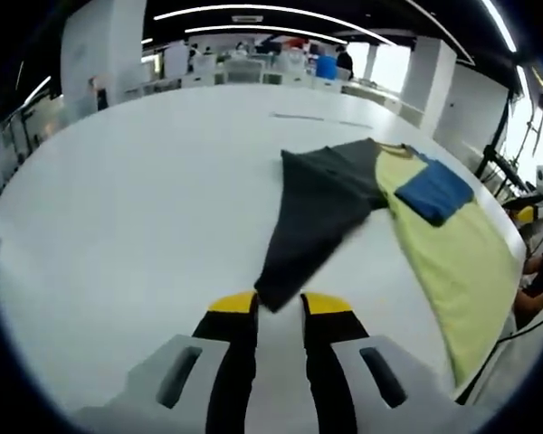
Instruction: Fold the garment on the visible template until the final outline fits inside the template.
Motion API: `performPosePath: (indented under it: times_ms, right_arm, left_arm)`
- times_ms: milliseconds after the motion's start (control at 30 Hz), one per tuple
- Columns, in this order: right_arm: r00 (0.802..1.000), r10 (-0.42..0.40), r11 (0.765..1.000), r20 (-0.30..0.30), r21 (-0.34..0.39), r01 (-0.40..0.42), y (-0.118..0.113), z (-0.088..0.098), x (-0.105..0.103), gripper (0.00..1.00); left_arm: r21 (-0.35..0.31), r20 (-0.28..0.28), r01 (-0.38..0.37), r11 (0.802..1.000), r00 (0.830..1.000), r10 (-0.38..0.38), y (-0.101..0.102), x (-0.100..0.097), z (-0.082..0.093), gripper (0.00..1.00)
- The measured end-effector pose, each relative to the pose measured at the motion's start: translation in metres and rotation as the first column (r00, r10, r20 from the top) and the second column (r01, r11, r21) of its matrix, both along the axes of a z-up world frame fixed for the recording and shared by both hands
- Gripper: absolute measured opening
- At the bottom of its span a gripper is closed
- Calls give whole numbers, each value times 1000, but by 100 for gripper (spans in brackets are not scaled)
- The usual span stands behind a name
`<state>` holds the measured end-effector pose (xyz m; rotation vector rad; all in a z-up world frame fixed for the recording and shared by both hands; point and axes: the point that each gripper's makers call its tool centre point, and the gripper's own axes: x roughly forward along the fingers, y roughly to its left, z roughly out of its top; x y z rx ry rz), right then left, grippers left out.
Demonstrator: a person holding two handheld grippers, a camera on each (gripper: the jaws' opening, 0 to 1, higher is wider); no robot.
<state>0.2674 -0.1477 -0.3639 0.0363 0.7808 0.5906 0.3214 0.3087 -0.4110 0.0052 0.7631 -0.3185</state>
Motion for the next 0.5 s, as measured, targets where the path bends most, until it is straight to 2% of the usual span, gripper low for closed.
performPosePath:
  times_ms: [133,233,500]
  right_arm:
    - [1000,1,1000,0,1,-1,0,0,-2,58]
    - [1000,3,1000,-1,0,-3,-1,0,-3,58]
    - [1000,6,1000,-3,-9,-6,-3,1,-9,58]
  left_arm:
    - [-2,-2,-6,1000,1000,6,1,2,-1,13]
    - [13,-6,-5,1000,1000,5,3,2,-3,10]
    - [-1,-16,4,1000,1000,-4,-1,4,-4,0]
